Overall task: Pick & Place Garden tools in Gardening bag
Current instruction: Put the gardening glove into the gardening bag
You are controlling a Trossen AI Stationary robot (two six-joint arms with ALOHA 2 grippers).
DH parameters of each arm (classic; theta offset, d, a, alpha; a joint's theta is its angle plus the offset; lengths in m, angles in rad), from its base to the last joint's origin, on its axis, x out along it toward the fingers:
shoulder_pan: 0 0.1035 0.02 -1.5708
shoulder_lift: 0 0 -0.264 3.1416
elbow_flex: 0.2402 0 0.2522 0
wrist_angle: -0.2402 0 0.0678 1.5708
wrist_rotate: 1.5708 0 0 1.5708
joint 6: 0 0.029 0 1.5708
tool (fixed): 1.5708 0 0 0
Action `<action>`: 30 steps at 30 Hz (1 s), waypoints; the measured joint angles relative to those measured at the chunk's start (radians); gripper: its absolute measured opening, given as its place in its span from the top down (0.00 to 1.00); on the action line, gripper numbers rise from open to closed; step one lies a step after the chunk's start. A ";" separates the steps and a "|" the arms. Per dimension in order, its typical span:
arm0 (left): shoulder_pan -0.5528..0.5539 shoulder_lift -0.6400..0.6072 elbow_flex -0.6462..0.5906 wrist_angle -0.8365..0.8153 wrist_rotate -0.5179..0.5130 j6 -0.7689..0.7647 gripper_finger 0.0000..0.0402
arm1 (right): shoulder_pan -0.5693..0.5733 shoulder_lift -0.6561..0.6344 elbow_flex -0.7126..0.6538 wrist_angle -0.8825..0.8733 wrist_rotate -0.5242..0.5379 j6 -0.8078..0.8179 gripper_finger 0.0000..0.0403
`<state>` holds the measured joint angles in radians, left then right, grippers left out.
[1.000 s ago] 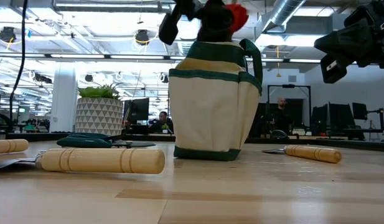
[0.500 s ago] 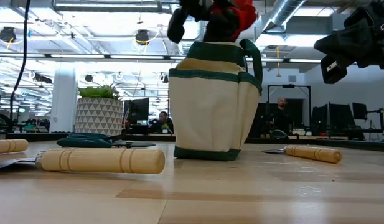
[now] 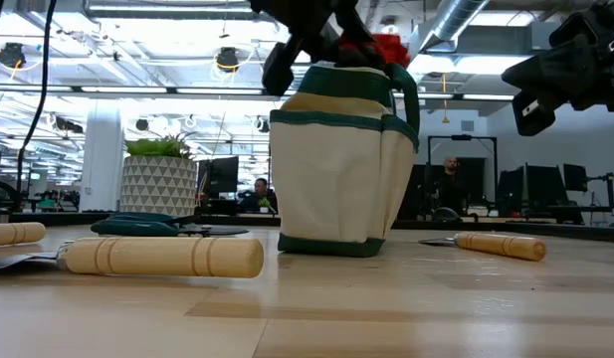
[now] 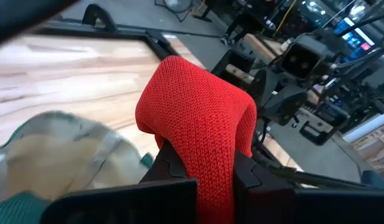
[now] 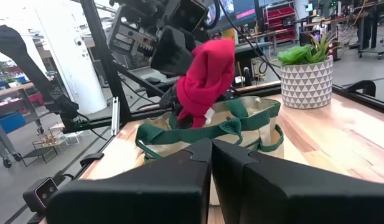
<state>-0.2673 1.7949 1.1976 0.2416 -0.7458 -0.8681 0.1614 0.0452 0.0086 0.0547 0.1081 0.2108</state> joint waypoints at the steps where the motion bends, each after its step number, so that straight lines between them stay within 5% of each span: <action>1: -0.001 0.000 0.000 -0.012 -0.001 -0.008 0.98 | 0.000 0.000 0.000 -0.003 0.000 0.000 0.99; 16: -0.001 -0.005 0.000 -0.113 -0.001 -0.162 0.93 | 0.000 0.000 0.000 -0.011 0.000 0.000 0.99; 30: -0.003 -0.006 0.000 -0.115 0.074 -0.169 0.55 | 0.000 0.000 0.000 -0.011 0.000 0.000 0.99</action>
<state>-0.2707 1.7893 1.1976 0.1265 -0.6721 -1.0374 0.1616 0.0456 0.0086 0.0441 0.1081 0.2108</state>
